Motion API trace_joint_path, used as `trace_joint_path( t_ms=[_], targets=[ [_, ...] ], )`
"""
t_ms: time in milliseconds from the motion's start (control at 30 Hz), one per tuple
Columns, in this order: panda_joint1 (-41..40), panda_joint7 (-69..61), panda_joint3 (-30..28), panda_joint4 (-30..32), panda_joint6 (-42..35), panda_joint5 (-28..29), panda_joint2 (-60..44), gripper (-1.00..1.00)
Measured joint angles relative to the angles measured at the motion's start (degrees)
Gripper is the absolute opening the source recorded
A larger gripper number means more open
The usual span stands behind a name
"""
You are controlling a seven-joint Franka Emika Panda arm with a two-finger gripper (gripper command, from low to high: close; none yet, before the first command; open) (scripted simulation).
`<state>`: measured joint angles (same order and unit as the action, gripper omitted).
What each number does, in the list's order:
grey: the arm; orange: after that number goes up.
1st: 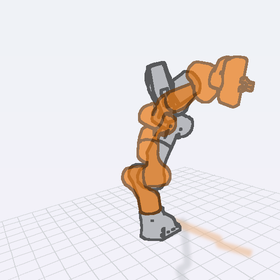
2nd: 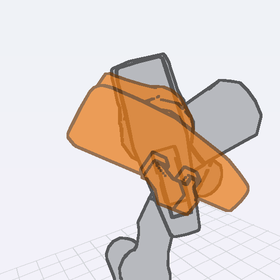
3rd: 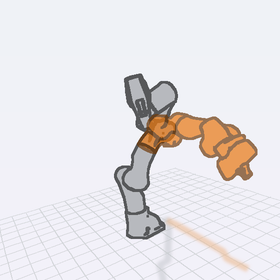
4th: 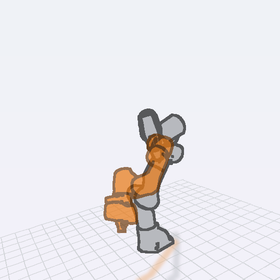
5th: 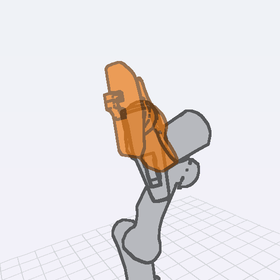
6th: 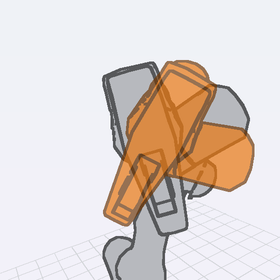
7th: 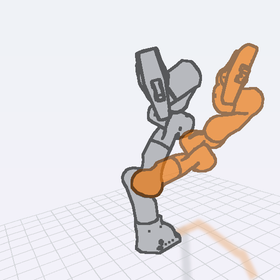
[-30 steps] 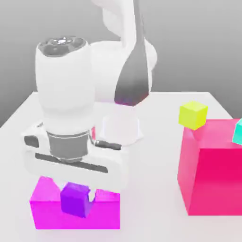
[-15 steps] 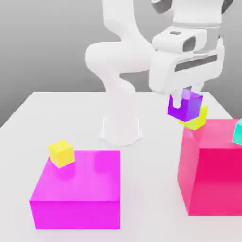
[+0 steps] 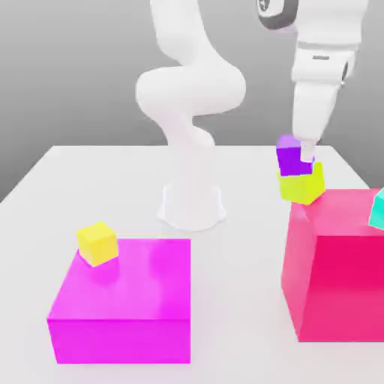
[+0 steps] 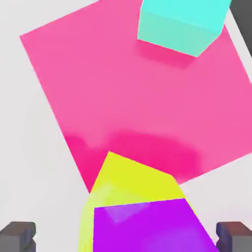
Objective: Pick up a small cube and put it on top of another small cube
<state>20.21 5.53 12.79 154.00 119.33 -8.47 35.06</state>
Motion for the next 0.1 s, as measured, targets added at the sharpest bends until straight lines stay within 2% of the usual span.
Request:
trace_joint_path(
  t_ms=[100],
  targets=[
    [-0.2, 0.0, -0.7, -4.1, -5.9, 0.5, 1.8, 1.00]
  ],
)
